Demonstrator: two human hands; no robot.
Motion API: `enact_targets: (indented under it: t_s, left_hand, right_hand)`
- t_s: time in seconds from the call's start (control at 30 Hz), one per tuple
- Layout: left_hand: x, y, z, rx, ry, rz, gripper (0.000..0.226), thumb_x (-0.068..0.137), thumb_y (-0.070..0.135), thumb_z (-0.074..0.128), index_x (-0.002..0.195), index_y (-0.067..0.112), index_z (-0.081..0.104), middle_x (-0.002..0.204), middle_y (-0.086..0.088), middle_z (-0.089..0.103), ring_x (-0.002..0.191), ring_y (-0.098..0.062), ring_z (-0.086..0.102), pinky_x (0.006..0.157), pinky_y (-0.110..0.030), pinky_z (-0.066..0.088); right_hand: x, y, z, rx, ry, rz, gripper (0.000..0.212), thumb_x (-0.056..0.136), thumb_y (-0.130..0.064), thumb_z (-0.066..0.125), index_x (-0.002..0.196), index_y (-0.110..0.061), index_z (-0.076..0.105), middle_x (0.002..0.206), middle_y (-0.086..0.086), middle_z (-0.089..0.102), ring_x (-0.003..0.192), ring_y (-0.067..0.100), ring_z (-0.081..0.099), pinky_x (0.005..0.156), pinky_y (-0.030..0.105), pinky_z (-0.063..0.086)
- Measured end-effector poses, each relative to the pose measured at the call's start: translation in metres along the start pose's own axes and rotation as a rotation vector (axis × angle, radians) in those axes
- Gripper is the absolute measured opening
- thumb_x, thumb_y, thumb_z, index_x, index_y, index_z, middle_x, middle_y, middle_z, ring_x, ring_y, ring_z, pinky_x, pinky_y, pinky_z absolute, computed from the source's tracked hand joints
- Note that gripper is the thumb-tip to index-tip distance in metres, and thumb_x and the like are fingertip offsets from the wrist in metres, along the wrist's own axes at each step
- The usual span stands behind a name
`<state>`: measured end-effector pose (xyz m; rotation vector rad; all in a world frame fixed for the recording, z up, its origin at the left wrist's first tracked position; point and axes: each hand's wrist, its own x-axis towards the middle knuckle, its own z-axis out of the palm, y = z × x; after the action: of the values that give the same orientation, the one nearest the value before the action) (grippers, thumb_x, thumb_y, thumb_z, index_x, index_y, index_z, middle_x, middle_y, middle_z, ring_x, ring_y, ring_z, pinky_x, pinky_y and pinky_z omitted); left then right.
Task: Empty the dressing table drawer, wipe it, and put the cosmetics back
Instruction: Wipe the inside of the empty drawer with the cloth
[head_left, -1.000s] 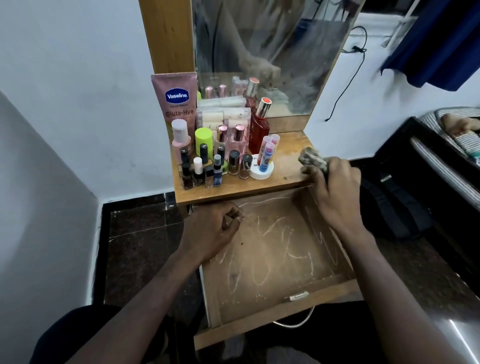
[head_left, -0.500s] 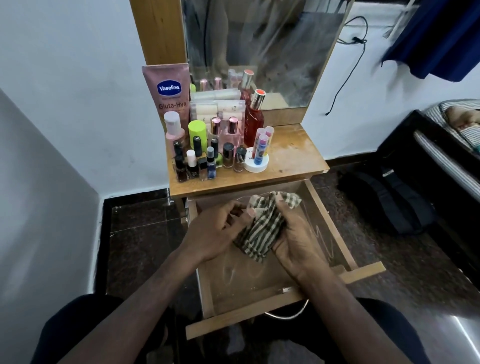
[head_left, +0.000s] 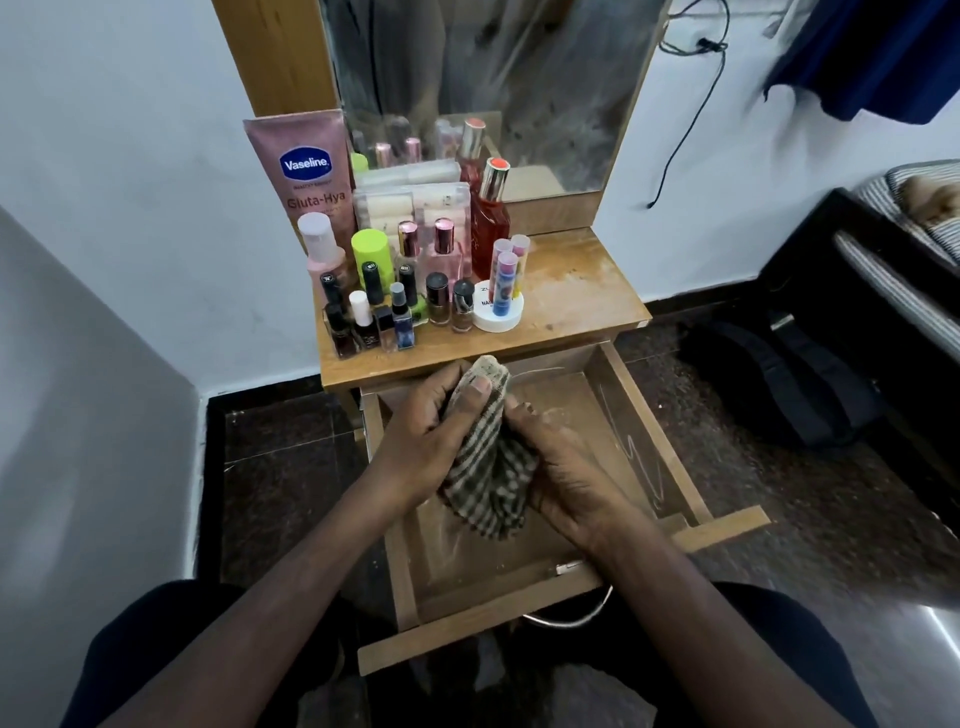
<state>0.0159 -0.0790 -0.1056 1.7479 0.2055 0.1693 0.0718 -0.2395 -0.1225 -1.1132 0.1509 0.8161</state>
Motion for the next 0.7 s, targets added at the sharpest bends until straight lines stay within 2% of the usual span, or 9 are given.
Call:
enact_targets:
  t_s: [0.03,0.1,0.17,0.27,0.37,0.43,0.5,0.6,0.7]
  left_hand:
    - [-0.001,0.002,0.0,-0.019,0.027,-0.009,0.024,0.108,0.048,0.05,0.114,0.033,0.069,0.11,0.012,0.076,0.105,-0.008,0.072,0.096,-0.044,0.057]
    - [0.0,0.005,-0.006,-0.05,0.134,-0.022,0.027,0.105,0.058,0.047,0.116,0.041,0.065,0.112,0.022,0.074,0.104,0.001,0.07,0.096,-0.04,0.058]
    - [0.001,0.004,-0.015,-0.071,0.24,0.002,0.038,0.105,0.058,0.045,0.125,0.033,0.066,0.118,0.014,0.074,0.111,-0.005,0.071,0.1,-0.045,0.058]
    - [-0.003,0.003,-0.021,-0.077,0.283,0.058,0.038,0.11,0.049,0.044,0.13,0.023,0.064,0.123,0.005,0.074,0.117,-0.012,0.07,0.103,-0.046,0.056]
    - [-0.007,0.005,-0.018,0.002,0.267,0.122,0.032,0.112,0.043,0.043,0.128,0.022,0.061,0.118,0.014,0.073,0.11,-0.004,0.07,0.095,-0.028,0.056]
    - [-0.009,0.005,-0.017,0.096,0.29,0.188,0.028,0.112,0.038,0.043,0.123,0.019,0.061,0.109,0.018,0.072,0.102,0.001,0.069,0.085,-0.016,0.053]
    - [-0.009,0.006,-0.019,0.133,0.342,0.226,0.025,0.113,0.036,0.042,0.117,0.019,0.06,0.101,0.017,0.07,0.094,0.002,0.068,0.078,-0.013,0.051]
    - [-0.011,0.006,-0.025,0.099,0.426,0.228,0.029,0.112,0.041,0.039,0.113,0.018,0.057,0.094,0.013,0.067,0.088,-0.002,0.065,0.076,-0.019,0.052]
    - [-0.013,-0.002,-0.032,0.111,0.445,0.18,0.033,0.111,0.046,0.04,0.117,0.018,0.056,0.099,0.007,0.068,0.092,-0.009,0.066,0.08,-0.031,0.054]
  right_hand:
    - [0.001,0.0,-0.002,0.002,0.003,0.017,0.052,0.092,-0.028,0.076,0.132,0.003,0.064,0.123,0.02,0.075,0.112,0.03,0.073,0.101,0.044,0.057]
    - [0.005,-0.002,-0.007,0.055,0.069,0.038,0.041,0.096,-0.018,0.073,0.128,0.005,0.062,0.115,0.021,0.077,0.104,0.029,0.076,0.091,0.042,0.062]
    - [0.006,-0.011,-0.016,0.092,0.145,0.031,0.028,0.1,-0.009,0.066,0.125,0.004,0.061,0.107,0.02,0.078,0.091,0.025,0.078,0.078,0.038,0.067]
    - [0.004,-0.019,-0.025,0.045,0.107,-0.013,0.03,0.097,-0.013,0.069,0.123,0.002,0.065,0.108,0.019,0.078,0.091,0.024,0.077,0.08,0.038,0.066]
    - [-0.003,-0.015,-0.025,-0.285,0.05,-0.048,0.043,0.089,-0.026,0.081,0.124,-0.008,0.065,0.114,0.011,0.079,0.101,0.022,0.078,0.087,0.042,0.065]
    - [-0.006,-0.015,-0.025,-0.656,0.098,-0.151,0.031,0.091,-0.028,0.08,0.117,-0.017,0.067,0.107,0.003,0.081,0.097,0.015,0.079,0.084,0.04,0.066]
    - [-0.002,-0.02,-0.036,-0.864,0.21,-0.245,0.016,0.096,-0.026,0.075,0.111,-0.021,0.071,0.098,-0.001,0.081,0.088,0.012,0.079,0.08,0.038,0.066]
    - [0.002,-0.032,-0.057,-0.791,0.298,-0.244,0.007,0.1,-0.017,0.07,0.097,-0.014,0.075,0.086,0.005,0.08,0.08,0.024,0.078,0.075,0.042,0.065]
    - [-0.002,-0.039,-0.057,-0.256,0.321,-0.157,0.019,0.102,-0.013,0.058,0.088,-0.009,0.07,0.084,0.009,0.074,0.075,0.021,0.069,0.064,0.038,0.06]
